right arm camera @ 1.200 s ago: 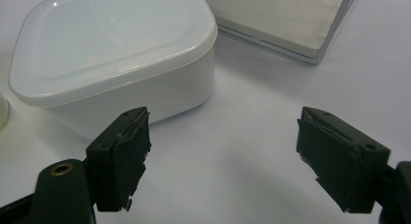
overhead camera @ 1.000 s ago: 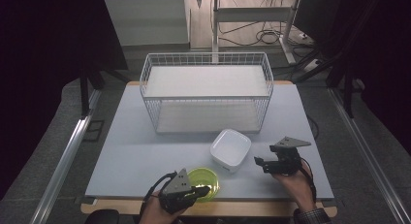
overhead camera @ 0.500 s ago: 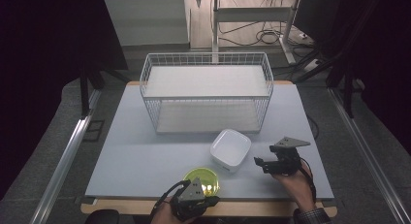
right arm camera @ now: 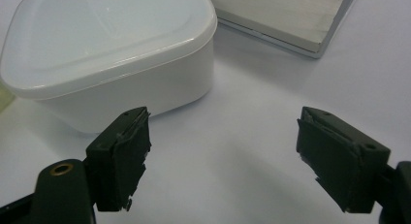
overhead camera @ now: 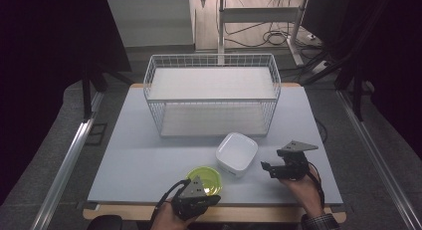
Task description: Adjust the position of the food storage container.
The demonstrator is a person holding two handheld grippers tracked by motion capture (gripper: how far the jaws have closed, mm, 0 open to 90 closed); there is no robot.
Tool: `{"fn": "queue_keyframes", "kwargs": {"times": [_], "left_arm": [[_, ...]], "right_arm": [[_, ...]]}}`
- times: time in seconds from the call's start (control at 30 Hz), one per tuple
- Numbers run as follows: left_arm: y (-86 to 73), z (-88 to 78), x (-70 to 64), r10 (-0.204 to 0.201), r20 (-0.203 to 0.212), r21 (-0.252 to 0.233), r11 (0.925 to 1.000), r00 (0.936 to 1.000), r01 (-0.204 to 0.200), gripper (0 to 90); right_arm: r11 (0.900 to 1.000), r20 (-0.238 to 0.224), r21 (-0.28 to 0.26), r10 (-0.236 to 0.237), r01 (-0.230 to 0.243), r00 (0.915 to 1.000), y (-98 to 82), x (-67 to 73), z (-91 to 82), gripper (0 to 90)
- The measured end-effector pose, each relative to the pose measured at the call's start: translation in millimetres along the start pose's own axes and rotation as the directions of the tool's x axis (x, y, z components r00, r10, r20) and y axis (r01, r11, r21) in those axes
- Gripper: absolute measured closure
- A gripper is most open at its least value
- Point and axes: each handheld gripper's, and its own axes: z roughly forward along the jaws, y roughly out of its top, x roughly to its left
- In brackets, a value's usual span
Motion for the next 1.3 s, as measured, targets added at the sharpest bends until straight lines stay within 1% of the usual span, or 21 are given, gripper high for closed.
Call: {"fn": "queue_keyframes", "kwargs": {"times": [0.1,0.13,0.17,0.3,0.6,0.77,0.83,1.07,1.13,1.3], "left_arm": [[-0.1,-1.0,5.5,-0.015,-0.011,-0.006,0.9999,0.9998,0.015,90.0],[-0.1,-1.7,9.2,-0.020,-0.019,-0.007,0.9998,0.9996,0.020,90.0],[-0.1,-1.7,9.2,-0.020,-0.019,-0.007,0.9998,0.9996,0.020,90.0],[-0.3,-3.7,17.3,-0.036,-0.037,-0.010,0.9993,0.9987,0.035,90.0],[-2.8,-10.9,34.3,-0.063,-0.082,-0.015,0.9980,0.9946,0.062,90.0],[-6.1,-17.4,45.7,-0.091,-0.121,-0.024,0.9958,0.9884,0.089,90.0],[-7.2,-19.5,50.2,-0.106,-0.131,-0.030,0.9943,0.9857,0.102,90.0],[-11.0,-25.6,59.3,-0.125,-0.162,-0.040,0.9920,0.9788,0.120,90.0],[-11.9,-27.3,61.7,-0.124,-0.182,-0.040,0.9921,0.9755,0.119,90.0],[-14.9,-32.4,70.3,-0.143,-0.214,-0.048,0.9896,0.9664,0.135,90.0]], "right_arm": [[1.000,0.000,0.000,-0.004,0.004,1.0000,0.0,0.2,0.4,20.0],[1.000,0.000,0.003,-0.005,0.005,1.0000,0.1,0.3,0.5,20.0],[1.000,0.000,0.003,-0.005,0.005,1.0000,0.1,0.3,0.5,20.0],[1.000,0.001,0.001,-0.005,0.005,1.0000,0.0,0.2,0.2,20.0],[1.000,-0.001,0.004,-0.009,0.009,1.0000,0.1,1.0,0.8,20.1],[1.000,0.000,0.003,-0.008,0.008,1.0000,0.3,1.1,0.4,20.1],[1.000,0.000,0.003,-0.008,0.008,1.0000,0.4,1.2,0.4,20.1],[1.000,-0.007,0.004,-0.010,0.010,0.9999,0.5,1.6,1.4,20.2],[1.000,-0.015,0.004,-0.002,0.002,0.9999,0.7,1.6,0.8,20.9],[1.000,-0.020,0.003,-0.004,0.004,0.9998,1.2,2.3,0.2,21.5]]}}
